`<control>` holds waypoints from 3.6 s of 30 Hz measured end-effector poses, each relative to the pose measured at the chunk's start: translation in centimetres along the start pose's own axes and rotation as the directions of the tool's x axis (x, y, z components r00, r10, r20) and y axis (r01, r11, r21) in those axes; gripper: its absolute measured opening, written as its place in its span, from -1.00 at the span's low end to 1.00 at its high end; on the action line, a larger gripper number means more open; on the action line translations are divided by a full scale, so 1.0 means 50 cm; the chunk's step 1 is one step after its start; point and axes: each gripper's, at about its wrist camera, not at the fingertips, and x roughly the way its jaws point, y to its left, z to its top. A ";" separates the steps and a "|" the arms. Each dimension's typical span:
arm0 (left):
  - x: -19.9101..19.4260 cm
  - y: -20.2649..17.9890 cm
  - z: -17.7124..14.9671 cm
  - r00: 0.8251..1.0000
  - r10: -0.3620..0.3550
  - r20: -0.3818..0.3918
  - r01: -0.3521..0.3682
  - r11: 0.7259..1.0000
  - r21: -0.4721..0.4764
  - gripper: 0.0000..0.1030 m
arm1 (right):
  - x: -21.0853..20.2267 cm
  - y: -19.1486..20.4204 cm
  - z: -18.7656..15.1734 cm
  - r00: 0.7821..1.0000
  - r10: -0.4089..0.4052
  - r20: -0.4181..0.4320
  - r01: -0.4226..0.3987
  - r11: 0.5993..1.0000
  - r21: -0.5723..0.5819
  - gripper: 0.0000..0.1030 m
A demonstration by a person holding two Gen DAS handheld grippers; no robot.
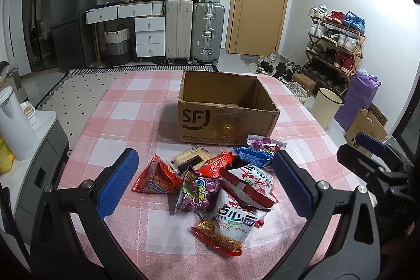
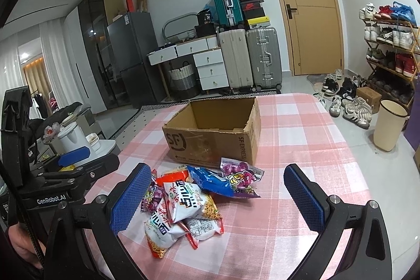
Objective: Organize snacks
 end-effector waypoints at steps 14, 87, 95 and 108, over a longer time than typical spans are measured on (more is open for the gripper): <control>0.036 0.050 -0.014 1.000 0.030 0.005 -0.030 0.999 -0.034 0.98 | 0.054 -0.006 -0.033 0.994 0.097 -0.047 -0.096 0.995 0.016 0.99; 0.229 0.232 -0.106 0.980 -0.010 -0.198 -0.025 0.984 -0.176 0.98 | 0.221 -0.011 -0.095 0.889 0.425 -0.169 -0.395 0.900 0.183 0.46; 0.284 0.232 -0.103 0.971 -0.025 -0.238 -0.015 0.986 -0.165 0.98 | 0.227 -0.024 -0.100 0.890 0.423 -0.169 -0.392 0.900 0.189 0.46; 0.402 0.230 -0.101 0.950 0.006 -0.311 -0.061 0.983 -0.170 0.97 | 0.246 -0.046 -0.108 0.886 0.422 -0.191 -0.381 0.898 0.220 0.46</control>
